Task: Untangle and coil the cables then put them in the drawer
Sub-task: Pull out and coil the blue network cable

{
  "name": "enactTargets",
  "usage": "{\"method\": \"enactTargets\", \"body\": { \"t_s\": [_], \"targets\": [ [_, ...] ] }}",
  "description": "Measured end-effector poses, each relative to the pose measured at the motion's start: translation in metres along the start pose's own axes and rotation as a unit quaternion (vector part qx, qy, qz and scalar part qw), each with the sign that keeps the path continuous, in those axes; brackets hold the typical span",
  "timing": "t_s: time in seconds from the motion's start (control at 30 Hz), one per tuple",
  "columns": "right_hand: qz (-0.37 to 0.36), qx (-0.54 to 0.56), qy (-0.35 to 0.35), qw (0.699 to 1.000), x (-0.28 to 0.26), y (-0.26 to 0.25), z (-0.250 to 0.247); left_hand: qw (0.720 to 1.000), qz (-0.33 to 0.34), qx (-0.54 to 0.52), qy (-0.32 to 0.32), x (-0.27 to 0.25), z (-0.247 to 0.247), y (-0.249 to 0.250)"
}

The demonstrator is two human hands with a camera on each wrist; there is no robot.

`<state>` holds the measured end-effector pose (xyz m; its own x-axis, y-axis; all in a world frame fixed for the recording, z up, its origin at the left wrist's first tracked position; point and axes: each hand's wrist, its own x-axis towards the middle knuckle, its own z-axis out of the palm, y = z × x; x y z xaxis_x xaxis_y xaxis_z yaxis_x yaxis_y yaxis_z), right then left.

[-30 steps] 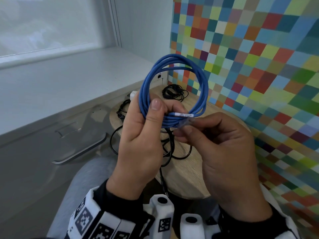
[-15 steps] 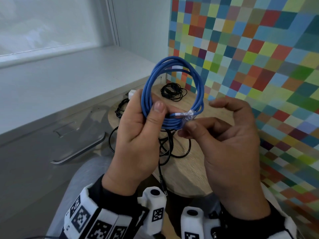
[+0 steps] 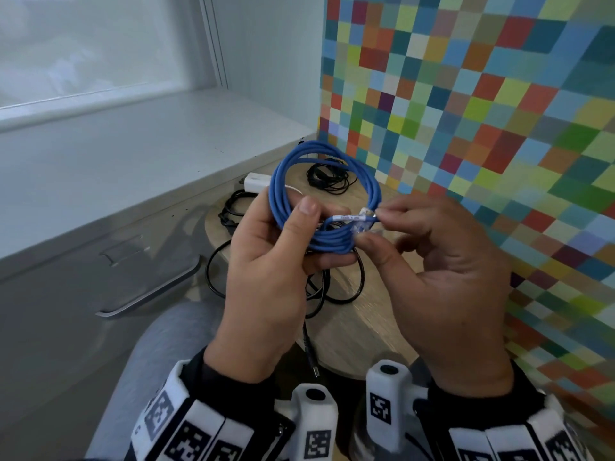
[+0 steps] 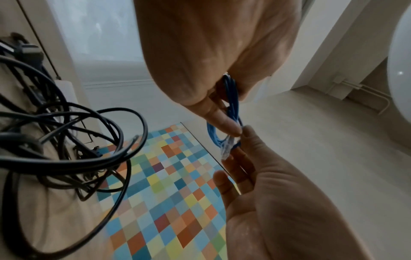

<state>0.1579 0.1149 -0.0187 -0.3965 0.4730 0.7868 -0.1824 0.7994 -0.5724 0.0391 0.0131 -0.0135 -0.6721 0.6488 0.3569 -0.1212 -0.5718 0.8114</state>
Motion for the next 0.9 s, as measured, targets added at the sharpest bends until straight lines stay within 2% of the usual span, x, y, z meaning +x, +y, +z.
{"method": "enactTargets", "body": {
  "t_s": [0.1,0.3,0.5,0.6,0.77,0.9],
  "targets": [
    [-0.006,-0.018,0.006,1.000,-0.001,0.002,-0.002,1.000,-0.003,0.005,-0.011,0.003,-0.005,-0.001],
    [0.024,-0.014,0.016,0.999,0.001,0.006,-0.005,0.995,-0.019,0.039,-0.087,0.006,-0.015,-0.002],
    [0.025,-0.019,-0.015,0.999,0.000,0.007,-0.001,0.999,-0.023,0.004,-0.032,0.006,-0.010,-0.007],
    [0.008,-0.044,-0.029,0.999,-0.001,0.007,0.000,0.998,-0.035,0.015,-0.043,0.006,-0.011,-0.006],
    [-0.033,-0.092,-0.012,0.995,-0.004,0.006,0.002,0.998,-0.045,0.033,-0.038,0.007,-0.012,-0.004],
    [-0.061,-0.102,0.011,0.993,-0.007,0.005,0.007,0.998,-0.065,-0.010,-0.016,0.006,-0.010,-0.003]
  ]
}}
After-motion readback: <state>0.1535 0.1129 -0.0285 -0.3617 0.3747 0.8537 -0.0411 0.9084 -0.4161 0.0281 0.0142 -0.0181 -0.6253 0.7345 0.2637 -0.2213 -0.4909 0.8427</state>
